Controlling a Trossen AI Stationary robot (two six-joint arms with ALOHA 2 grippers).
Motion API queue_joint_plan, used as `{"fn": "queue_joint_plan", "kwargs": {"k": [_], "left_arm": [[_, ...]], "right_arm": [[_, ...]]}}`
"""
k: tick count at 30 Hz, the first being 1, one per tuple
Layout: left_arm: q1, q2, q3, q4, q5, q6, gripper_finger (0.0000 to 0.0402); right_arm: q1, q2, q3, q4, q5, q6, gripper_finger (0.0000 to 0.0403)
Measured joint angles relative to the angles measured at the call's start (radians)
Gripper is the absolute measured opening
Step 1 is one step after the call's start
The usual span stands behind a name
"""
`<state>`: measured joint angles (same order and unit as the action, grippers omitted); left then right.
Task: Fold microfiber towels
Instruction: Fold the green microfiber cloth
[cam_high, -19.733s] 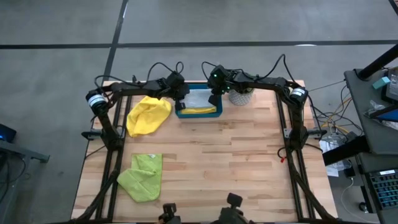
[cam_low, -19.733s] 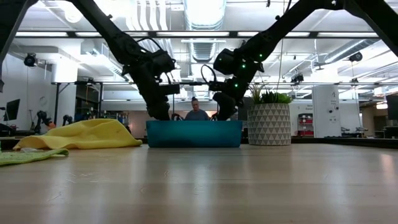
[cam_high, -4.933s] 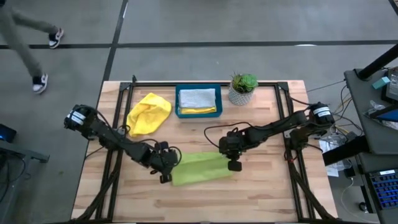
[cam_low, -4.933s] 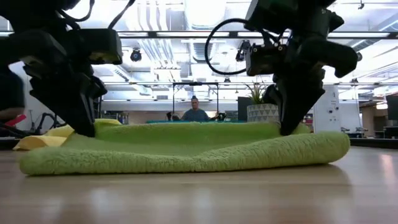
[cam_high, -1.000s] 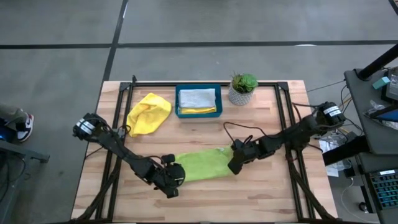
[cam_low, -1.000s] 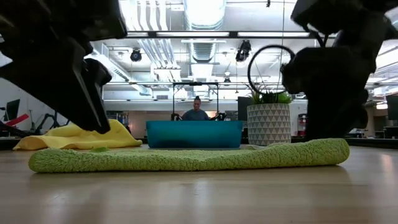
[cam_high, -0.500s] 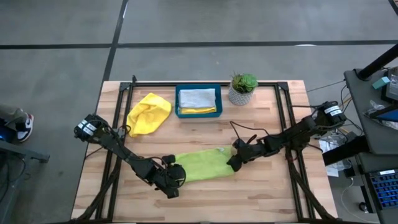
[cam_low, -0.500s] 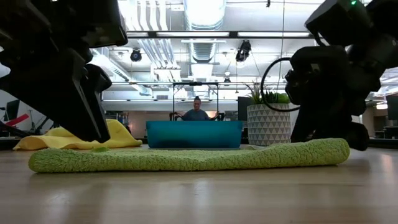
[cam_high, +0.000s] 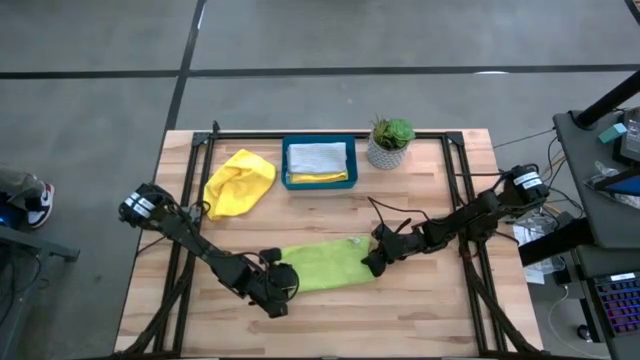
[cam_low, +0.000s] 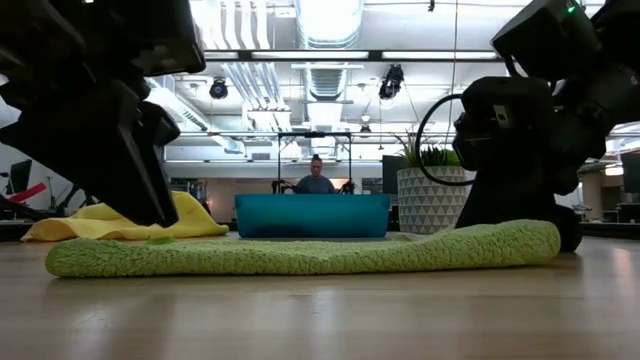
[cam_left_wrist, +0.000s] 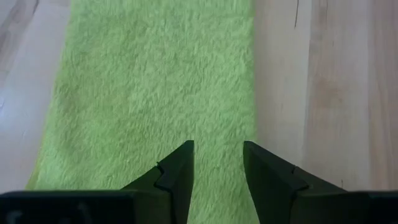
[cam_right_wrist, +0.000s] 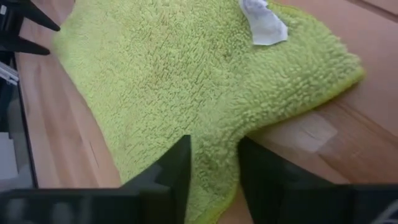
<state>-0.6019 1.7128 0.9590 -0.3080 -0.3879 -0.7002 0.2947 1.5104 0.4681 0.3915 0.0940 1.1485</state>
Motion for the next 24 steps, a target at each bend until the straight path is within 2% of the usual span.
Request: {"fn": "queue_joint_plan", "kwargs": {"k": [7,11,15,20,24], "left_arm": [[-0.001,-0.045,0.000,-0.131,0.018,0.000,0.0123],[-0.001,-0.061,-0.007,-0.163,0.016,0.000,0.0123],[-0.001,-0.063,-0.017,-0.164,0.016,-0.001,0.0123],[-0.001,-0.063,-0.030,-0.136,0.003,0.000,0.0123],[0.003,-0.050,-0.033,-0.102,-0.068,0.003,0.0123]], "right_arm": [[-0.001,-0.034,-0.003,-0.024,0.012,-0.050,0.0018],[-0.014,-0.086,-0.003,-0.093,0.011,-0.069,0.0011],[-0.041,-0.170,0.010,-0.247,0.014,-0.099,0.0009],[-0.082,-0.296,0.082,-0.568,0.014,-0.167,0.0009],[-0.113,-0.354,0.182,-0.854,0.021,-0.209,0.0009]]}}
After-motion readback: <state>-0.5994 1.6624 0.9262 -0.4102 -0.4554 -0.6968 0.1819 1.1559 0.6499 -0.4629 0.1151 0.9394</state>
